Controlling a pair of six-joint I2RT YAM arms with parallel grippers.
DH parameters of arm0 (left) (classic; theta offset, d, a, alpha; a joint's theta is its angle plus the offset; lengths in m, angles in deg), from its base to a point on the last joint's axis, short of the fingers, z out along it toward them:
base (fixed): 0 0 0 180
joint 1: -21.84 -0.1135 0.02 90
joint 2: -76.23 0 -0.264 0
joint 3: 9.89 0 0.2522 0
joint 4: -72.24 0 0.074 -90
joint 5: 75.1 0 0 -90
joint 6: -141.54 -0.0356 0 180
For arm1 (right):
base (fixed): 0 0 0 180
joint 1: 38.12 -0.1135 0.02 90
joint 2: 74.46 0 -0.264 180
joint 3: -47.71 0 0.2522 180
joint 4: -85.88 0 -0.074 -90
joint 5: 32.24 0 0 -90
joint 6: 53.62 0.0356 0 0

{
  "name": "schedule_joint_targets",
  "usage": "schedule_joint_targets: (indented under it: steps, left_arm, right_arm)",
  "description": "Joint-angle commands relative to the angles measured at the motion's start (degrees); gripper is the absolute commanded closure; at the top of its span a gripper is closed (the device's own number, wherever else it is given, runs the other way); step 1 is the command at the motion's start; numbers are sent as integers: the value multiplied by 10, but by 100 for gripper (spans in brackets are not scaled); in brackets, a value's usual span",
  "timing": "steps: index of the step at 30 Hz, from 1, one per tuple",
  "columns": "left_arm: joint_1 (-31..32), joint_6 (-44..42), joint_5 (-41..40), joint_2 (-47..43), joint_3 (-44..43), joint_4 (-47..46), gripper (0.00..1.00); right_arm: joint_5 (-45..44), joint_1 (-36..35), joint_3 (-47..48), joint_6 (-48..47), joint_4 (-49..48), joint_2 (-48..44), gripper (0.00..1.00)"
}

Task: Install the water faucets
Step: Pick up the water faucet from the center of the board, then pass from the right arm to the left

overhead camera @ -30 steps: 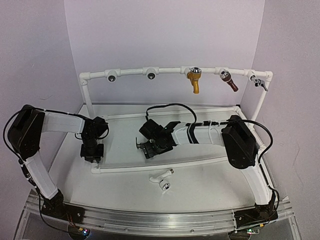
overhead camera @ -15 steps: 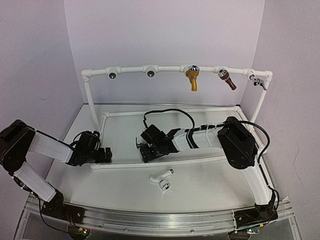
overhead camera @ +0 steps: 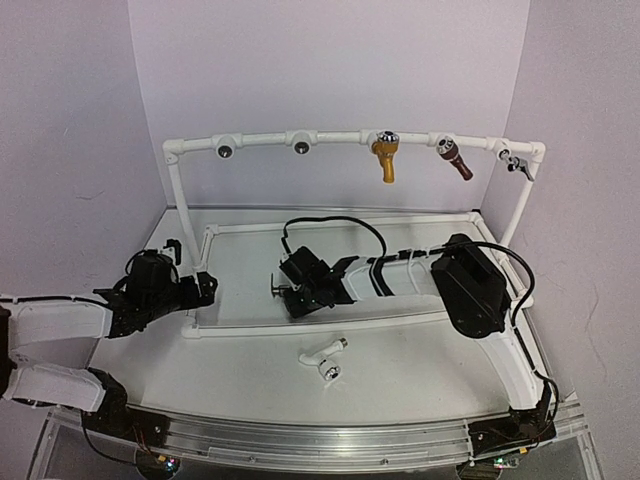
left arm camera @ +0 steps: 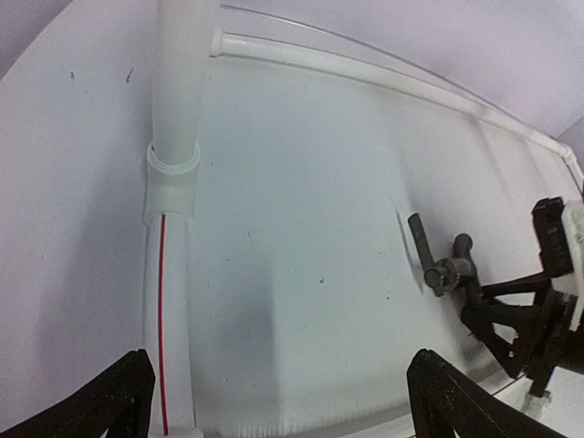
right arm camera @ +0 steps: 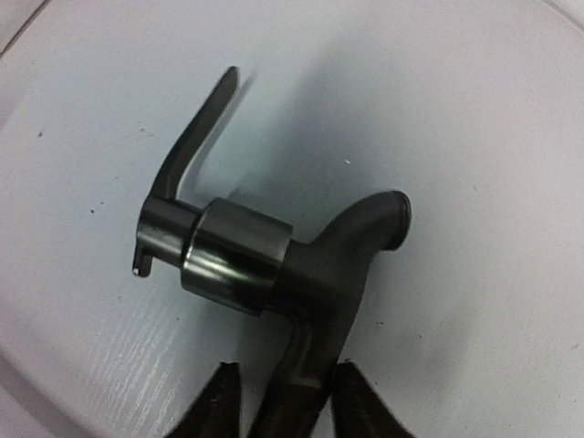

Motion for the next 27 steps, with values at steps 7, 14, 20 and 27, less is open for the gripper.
schedule_joint_targets:
  steps: [7, 14, 20, 27]
  left_arm:
    - [-3, 65, 79, -67, -205, 212, 13]
    - [-45, 76, 344, 14, -344, 181, 2]
    - [-61, 101, 362, 17, -359, 143, 1]
    - [-61, 101, 426, 42, -366, 92, 8]
  right_arm:
    - [15, 3, 81, -19, -15, -21, 100]
    - [-19, -13, 96, -18, -26, -113, 100]
    - [-65, -36, 106, 6, -68, -165, 100]
    - [-75, -45, 219, 25, -80, -115, 100]
